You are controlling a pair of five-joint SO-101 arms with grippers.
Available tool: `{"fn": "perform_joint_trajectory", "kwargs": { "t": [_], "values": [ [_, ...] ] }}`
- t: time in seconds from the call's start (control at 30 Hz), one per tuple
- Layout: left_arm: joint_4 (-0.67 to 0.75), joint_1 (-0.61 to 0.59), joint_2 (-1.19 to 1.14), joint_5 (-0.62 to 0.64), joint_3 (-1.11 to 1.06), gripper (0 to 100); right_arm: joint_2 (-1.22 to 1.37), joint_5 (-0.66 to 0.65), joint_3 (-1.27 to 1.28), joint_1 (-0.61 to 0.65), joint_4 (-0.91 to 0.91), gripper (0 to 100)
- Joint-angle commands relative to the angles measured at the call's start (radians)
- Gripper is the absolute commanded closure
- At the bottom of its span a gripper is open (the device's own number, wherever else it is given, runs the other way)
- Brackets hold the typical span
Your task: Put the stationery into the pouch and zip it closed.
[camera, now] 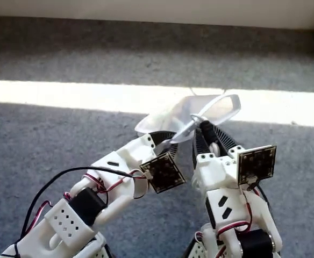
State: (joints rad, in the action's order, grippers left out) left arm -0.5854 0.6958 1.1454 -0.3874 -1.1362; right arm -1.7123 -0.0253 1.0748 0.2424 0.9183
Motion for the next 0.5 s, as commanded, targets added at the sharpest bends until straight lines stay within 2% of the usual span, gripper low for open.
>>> {"fn": "perform_joint_trajectory", "kwargs": {
  "t": [0.0,0.1,0.3,0.47],
  "values": [
    [-0.015,-0.025,0.008,0.003,0.008,100,-0.005,0.011,-0.047,-0.027,-0.047,99.4],
    [-0.012,-0.045,0.008,0.003,0.008,100,-0.005,0.012,-0.047,-0.038,-0.065,99.4],
    [-0.014,-0.062,0.008,0.003,0.010,100,-0.005,0.035,-0.047,-0.136,-0.101,99.4],
    [-0.014,-0.062,0.008,0.003,0.010,100,-0.005,0.035,-0.047,-0.142,-0.101,99.4]
  ]
}}
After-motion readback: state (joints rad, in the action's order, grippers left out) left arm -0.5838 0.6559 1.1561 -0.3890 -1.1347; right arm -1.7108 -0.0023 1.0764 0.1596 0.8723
